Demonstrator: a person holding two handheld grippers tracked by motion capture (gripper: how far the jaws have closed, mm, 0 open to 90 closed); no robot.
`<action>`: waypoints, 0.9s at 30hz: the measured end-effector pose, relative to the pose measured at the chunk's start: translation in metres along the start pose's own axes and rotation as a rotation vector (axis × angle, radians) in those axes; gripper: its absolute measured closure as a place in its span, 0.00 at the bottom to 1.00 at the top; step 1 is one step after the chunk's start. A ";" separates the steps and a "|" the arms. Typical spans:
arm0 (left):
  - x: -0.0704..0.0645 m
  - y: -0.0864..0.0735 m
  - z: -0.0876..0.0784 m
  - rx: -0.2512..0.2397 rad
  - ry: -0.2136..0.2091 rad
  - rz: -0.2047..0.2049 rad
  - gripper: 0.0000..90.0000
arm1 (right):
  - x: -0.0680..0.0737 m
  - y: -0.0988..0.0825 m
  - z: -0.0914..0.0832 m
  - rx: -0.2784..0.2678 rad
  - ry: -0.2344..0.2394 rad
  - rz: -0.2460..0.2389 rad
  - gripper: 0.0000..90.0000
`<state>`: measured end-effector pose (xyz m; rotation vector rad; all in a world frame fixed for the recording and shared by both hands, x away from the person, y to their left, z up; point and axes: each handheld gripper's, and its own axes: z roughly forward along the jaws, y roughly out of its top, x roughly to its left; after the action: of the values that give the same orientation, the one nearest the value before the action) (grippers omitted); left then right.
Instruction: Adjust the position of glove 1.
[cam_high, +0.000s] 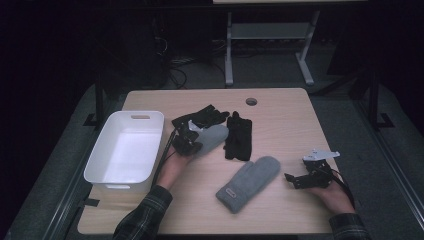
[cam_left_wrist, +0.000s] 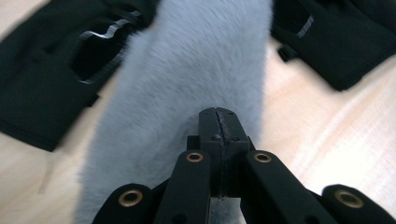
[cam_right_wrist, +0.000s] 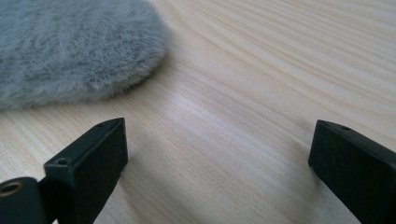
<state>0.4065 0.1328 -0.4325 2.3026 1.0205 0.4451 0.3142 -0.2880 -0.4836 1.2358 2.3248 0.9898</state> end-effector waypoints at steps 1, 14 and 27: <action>0.003 0.002 -0.001 -0.001 0.011 -0.004 0.99 | 0.000 0.000 0.000 0.000 0.000 0.000 0.05; 0.014 0.007 0.018 0.100 0.093 -0.044 0.99 | 0.000 0.000 0.000 -0.001 0.002 0.002 0.05; -0.018 0.001 0.003 0.113 -0.066 -0.018 0.99 | 0.000 0.000 0.000 -0.002 0.002 0.000 0.05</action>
<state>0.3970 0.1179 -0.4354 2.3889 1.0574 0.3094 0.3139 -0.2882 -0.4837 1.2345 2.3252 0.9930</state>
